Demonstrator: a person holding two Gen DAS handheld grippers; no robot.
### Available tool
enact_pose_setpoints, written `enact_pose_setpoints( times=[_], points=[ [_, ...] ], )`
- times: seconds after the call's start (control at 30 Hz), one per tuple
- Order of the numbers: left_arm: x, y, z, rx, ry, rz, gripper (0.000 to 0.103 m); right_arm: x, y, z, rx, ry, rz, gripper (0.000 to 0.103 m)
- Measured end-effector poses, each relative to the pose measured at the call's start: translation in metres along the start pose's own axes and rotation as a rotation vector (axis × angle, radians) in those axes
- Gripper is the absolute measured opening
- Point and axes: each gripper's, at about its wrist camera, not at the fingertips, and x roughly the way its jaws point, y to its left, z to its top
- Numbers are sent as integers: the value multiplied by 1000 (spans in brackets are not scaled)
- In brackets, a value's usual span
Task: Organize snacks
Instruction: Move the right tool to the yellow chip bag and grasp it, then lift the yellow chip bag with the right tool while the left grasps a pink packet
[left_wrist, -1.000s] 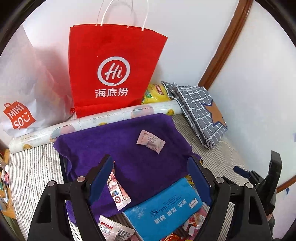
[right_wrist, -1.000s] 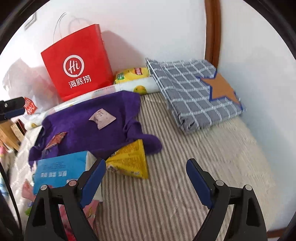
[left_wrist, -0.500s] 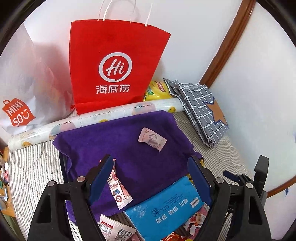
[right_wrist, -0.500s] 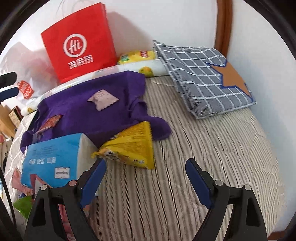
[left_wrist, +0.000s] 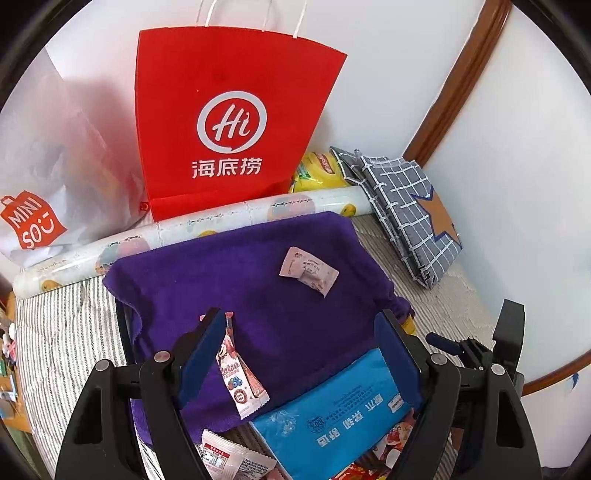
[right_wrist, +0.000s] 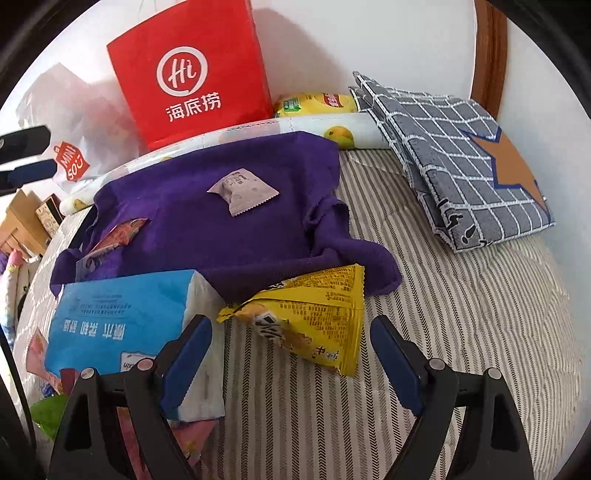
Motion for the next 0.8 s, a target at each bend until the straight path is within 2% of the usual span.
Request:
enact_pose_setpoints(
  times=[0.13,0.33,0.37,0.43,0.57,0.63,0.8],
  points=[
    [0,0,0,1,2,2,82,4,-5,0,-11,8,-36,86],
    [0,0,0,3,3,2,82,16,-7,-3,6,36,-12,86],
    [0,0,0,3,3,2,82,17,-8,-3,14,36,-3,84],
    [0,0,0,2,4,3,82,19,-10,-3,28,40,12,65],
    [0,0,0,4,3,3,82,17,-9,-4,21,32,19,59],
    [0,-1,0,5,1,4,82,14,-7,-4,6,23,21,50],
    [-1,-2,-1,7,-1,13,82,9,-4,-7,-17,27,25,49]
  ],
)
